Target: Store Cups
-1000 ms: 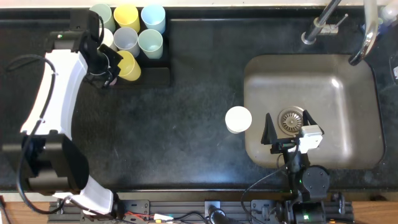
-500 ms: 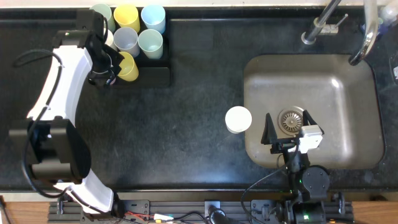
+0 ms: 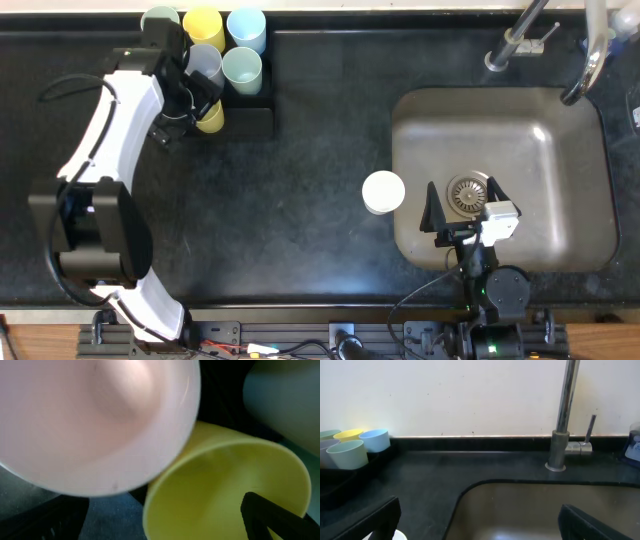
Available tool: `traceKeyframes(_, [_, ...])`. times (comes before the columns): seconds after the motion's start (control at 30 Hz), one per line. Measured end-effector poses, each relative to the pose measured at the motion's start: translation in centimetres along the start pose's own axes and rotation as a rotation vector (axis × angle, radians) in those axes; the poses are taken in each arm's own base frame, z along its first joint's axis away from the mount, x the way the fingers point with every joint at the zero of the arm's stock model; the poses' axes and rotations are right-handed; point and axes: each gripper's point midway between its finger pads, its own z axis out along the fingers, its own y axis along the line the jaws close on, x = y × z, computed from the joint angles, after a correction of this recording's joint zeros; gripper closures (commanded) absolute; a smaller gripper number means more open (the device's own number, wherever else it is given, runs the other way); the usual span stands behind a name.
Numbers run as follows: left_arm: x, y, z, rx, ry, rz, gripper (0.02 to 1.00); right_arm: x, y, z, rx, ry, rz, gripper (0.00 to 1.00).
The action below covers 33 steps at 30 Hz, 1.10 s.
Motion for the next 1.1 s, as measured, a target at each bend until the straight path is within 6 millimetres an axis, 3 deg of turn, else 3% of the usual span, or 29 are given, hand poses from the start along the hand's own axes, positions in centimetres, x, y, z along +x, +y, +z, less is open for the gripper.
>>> traceKeyframes(0.13, [0.4, 0.5, -0.3, -0.016, 0.011, 0.002, 0.02, 0.0, 0.0, 0.0, 0.0, 0.001, 0.0, 0.005])
traceKeyframes(0.23, [0.9, 1.3, -2.2, -0.018, 0.012, 0.001, 0.02, 0.0, 0.0, 0.0, 0.0, 0.0, 0.0, 0.005])
traceKeyframes(0.3, [1.5, 2.3, -4.6, -0.016, 0.006, 0.004, 0.023, 0.0, 0.0, 0.0, 0.0, 0.0, 0.0, 0.003])
traceKeyframes(0.5, [5.1, 8.6, -15.3, 0.014, -0.055, 0.097, 0.02, 0.0, 0.0, 0.0, 0.0, 0.0, 0.0, 0.005])
traceKeyframes(0.63, [6.0, 11.3, -19.3, 0.122, -0.214, 0.257, 0.02, 0.0, 0.0, 0.0, 0.0, 0.001, 0.0, 0.003])
traceKeyframes(0.73, [5.8, 11.6, -19.7, 0.251, -0.457, 0.521, 0.02, 0.0, 0.0, 0.0, 0.0, 0.001, 0.0, 0.003])
traceKeyframes(0.83, [5.7, 11.5, -18.1, 0.338, -0.718, 0.725, 0.02, 0.0, 0.0, 0.0, 0.0, -0.001, 0.0, 0.003])
traceKeyframes(0.93, [5.9, 11.3, -15.5, 0.433, -0.967, 0.814, 0.018, 0.0, 0.0, 0.0, 0.0, 0.0, 0.0, 0.003])
traceKeyframes(1.1, [6.8, 10.9, -12.5, 0.57, -1.228, 0.854, 0.02, 0.0, 0.0, 0.0, 0.0, -0.001, 0.0, 0.003])
